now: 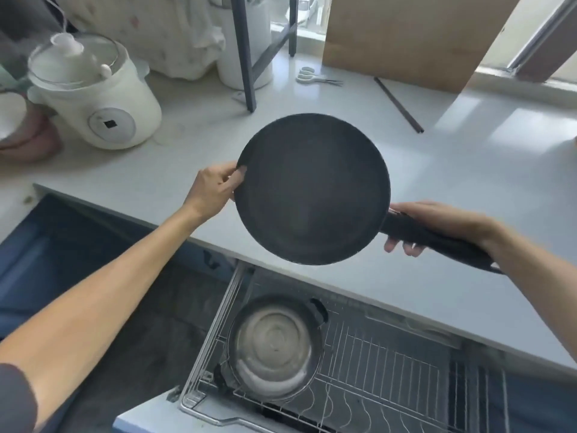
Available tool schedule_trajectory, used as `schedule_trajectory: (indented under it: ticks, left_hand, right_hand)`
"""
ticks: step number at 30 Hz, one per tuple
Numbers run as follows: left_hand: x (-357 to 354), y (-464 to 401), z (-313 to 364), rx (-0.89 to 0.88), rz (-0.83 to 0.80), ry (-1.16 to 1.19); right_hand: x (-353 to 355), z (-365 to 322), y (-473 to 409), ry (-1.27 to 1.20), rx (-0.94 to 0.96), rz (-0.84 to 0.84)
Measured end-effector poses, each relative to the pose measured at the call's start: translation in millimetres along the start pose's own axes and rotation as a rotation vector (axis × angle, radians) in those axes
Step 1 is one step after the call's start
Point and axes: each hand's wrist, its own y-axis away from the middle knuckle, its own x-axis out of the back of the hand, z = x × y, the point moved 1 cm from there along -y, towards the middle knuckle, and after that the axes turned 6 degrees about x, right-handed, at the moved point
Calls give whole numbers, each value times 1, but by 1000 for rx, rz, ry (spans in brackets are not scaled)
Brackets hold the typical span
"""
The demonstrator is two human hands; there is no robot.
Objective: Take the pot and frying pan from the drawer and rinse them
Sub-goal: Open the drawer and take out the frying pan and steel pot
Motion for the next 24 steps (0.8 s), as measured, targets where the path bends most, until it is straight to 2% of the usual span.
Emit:
schedule_trajectory:
  ticks: [3,8,12,15,24]
  left_hand:
    - [0,-10,-8,53,6,34]
    - [-3,-21,-15,41,-141,-104]
    - [-13,-22,-24,10,-261,-108]
    - [-20,-32,-29,-17,-275,-104]
    - [-36,-37,-59,28,-290,-92]
  right_hand:
    - [5,0,-6,201,119,104]
    - [-5,27,-25,565,169,391]
    - [-4,49,-40,354,152,378]
    - [-1,63,-58,271,140,363]
    - [-4,67,-84,426,165,372]
